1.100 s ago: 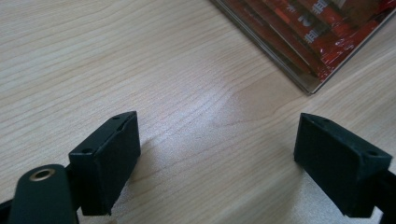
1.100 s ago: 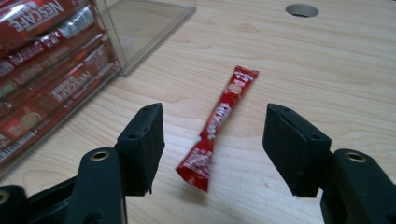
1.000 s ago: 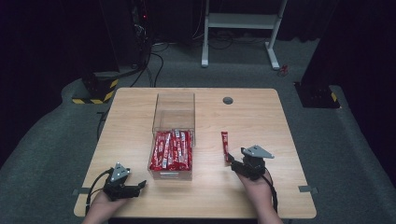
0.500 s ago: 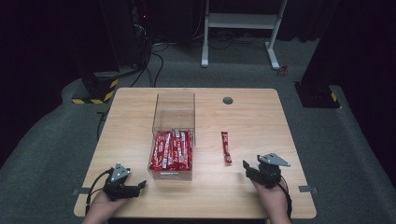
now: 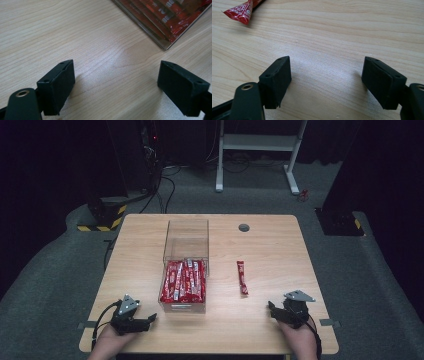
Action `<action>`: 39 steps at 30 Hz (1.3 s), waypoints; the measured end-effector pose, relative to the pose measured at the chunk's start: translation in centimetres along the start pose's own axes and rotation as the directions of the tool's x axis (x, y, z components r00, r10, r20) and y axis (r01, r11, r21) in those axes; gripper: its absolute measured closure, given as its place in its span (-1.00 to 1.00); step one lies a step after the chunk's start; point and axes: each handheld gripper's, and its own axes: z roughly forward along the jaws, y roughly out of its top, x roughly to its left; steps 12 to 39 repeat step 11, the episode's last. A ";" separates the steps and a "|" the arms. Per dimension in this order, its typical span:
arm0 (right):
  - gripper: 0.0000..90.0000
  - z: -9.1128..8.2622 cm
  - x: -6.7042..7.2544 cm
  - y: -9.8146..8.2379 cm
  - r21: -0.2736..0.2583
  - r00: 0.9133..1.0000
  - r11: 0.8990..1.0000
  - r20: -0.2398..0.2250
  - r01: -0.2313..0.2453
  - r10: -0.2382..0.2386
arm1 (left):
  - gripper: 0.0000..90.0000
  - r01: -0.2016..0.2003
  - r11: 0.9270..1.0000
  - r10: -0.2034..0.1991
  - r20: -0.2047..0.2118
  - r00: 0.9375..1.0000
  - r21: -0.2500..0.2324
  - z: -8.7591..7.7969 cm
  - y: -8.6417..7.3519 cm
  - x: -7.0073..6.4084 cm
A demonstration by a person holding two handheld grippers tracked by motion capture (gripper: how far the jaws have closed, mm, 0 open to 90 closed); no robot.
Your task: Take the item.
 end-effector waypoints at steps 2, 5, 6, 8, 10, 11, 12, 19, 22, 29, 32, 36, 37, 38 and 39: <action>-0.51 0.1 0.1 0.1 0.004 1.000 1.000 -0.004 0.001 -0.001 | -0.67 -0.002 1.000 0.002 0.000 1.000 0.000 0.0 0.0 0.0; -0.53 0.2 0.1 0.2 0.006 1.000 1.000 -0.005 -0.001 0.001 | -0.67 -0.003 1.000 0.003 0.000 1.000 0.001 0.0 0.0 0.0; -0.54 0.3 0.2 0.2 0.007 1.000 1.000 -0.003 -0.004 0.004 | -0.67 -0.002 1.000 0.002 0.001 1.000 0.001 0.0 0.0 0.0; -0.55 0.4 0.2 0.3 0.008 1.000 1.000 0.001 -0.005 0.005 | -0.67 0.000 1.000 0.000 0.001 1.000 0.001 0.0 0.0 0.0; -0.57 0.4 0.2 0.4 0.008 1.000 1.000 0.000 -0.006 0.006 | -0.67 0.000 1.000 0.000 0.001 1.000 0.002 0.0 0.0 0.0; -0.58 0.5 0.2 0.4 0.009 1.000 1.000 -0.003 -0.006 0.006 | -0.67 0.002 1.000 -0.002 0.000 1.000 0.000 0.0 0.0 0.0; -0.58 0.5 0.2 0.4 0.009 1.000 1.000 -0.003 -0.006 0.006 | -0.67 0.002 1.000 -0.002 0.000 1.000 0.000 0.0 0.0 0.0; -0.58 0.5 0.2 0.4 0.009 1.000 1.000 -0.003 -0.006 0.006 | -0.67 0.002 1.000 -0.002 0.000 1.000 0.000 0.0 0.0 0.0; -0.58 0.5 0.2 0.4 0.009 1.000 1.000 -0.003 -0.006 0.006 | -0.67 0.002 1.000 -0.002 0.000 1.000 0.000 0.0 0.0 0.0; -0.58 0.5 0.2 0.4 0.009 1.000 1.000 -0.003 -0.006 0.006 | -0.67 0.002 1.000 -0.002 0.000 1.000 0.000 0.0 0.0 0.0; -0.58 0.5 0.2 0.4 0.009 1.000 1.000 -0.003 -0.006 0.006 | -0.67 0.002 1.000 -0.002 0.000 1.000 0.000 0.0 0.0 0.0; -0.58 0.5 0.2 0.4 0.009 1.000 1.000 -0.003 -0.006 0.006 | -0.67 0.002 1.000 -0.002 0.000 1.000 0.000 0.0 0.0 0.0; -0.58 0.5 0.2 0.4 0.009 1.000 1.000 -0.003 -0.006 0.006 | -0.67 0.002 1.000 -0.002 0.000 1.000 0.000 0.0 0.0 0.0; -0.58 0.5 0.2 0.4 0.009 1.000 1.000 -0.003 -0.006 0.006 | -0.67 0.002 1.000 -0.002 0.000 1.000 0.000 0.0 0.0 0.0; -0.58 0.5 0.2 0.4 0.009 1.000 1.000 -0.003 -0.006 0.006 | -0.67 0.002 1.000 -0.002 0.000 1.000 0.000 0.0 0.0 0.0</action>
